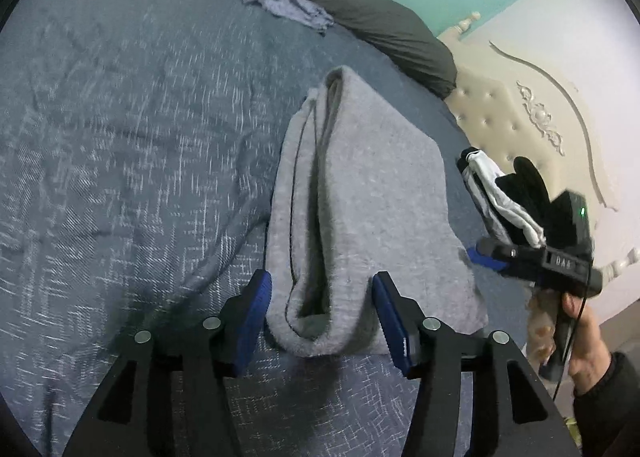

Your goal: Fold clothes

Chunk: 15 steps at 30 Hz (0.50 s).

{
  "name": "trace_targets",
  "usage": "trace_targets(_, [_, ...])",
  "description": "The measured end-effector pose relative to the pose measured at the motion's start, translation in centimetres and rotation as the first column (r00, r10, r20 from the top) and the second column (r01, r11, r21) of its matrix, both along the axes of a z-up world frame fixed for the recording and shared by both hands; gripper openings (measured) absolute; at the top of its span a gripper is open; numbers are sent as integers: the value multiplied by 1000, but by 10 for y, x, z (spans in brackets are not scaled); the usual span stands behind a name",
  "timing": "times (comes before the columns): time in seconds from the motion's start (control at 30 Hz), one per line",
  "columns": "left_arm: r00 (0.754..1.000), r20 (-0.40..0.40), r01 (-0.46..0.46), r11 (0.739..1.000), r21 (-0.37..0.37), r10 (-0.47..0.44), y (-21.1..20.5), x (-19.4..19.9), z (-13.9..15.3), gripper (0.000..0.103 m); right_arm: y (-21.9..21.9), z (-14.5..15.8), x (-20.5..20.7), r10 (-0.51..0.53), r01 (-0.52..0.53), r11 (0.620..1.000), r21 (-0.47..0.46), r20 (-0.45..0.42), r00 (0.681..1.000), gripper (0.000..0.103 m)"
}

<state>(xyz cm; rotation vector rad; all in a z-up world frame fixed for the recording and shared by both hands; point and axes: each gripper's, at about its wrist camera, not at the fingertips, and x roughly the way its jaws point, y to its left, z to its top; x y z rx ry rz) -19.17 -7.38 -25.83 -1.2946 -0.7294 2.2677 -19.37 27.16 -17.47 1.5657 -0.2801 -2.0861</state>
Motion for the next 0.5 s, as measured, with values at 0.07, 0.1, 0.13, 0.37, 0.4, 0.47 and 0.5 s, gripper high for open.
trace_targets(0.07, [1000, 18, 2, 1000, 17, -2, 1, -3, -5, 57, 7, -4, 3, -3, 3, 1000, -3, 24, 1000, 64])
trace_targets(0.1, [1000, 24, 2, 1000, 15, -2, 2, -5, -7, 58, 7, -8, 3, -1, 1, 1000, 4, 38, 999, 65])
trace_targets(0.13, [1000, 29, 3, 1000, 12, -3, 4, -6, -9, 61, 7, -13, 4, 4, -4, 1000, 8, 53, 999, 67])
trace_targets(0.37, [998, 57, 31, 999, 33, -33, 16, -19, -17, 65, -10, -41, -5, 37, -37, 999, -5, 94, 995, 75])
trace_targets(0.4, [998, 57, 32, 999, 41, -35, 16, -21, -18, 65, -12, -43, -7, 40, -39, 999, -16, 99, 994, 75])
trace_targets(0.47, [997, 54, 46, 998, 41, -48, 21, -24, -20, 65, -14, -45, -10, 54, -50, 998, -39, 104, 993, 75])
trace_targets(0.5, [997, 55, 51, 998, 34, -53, 24, -26, -21, 65, -15, -46, -11, 66, -62, 997, -46, 102, 993, 75])
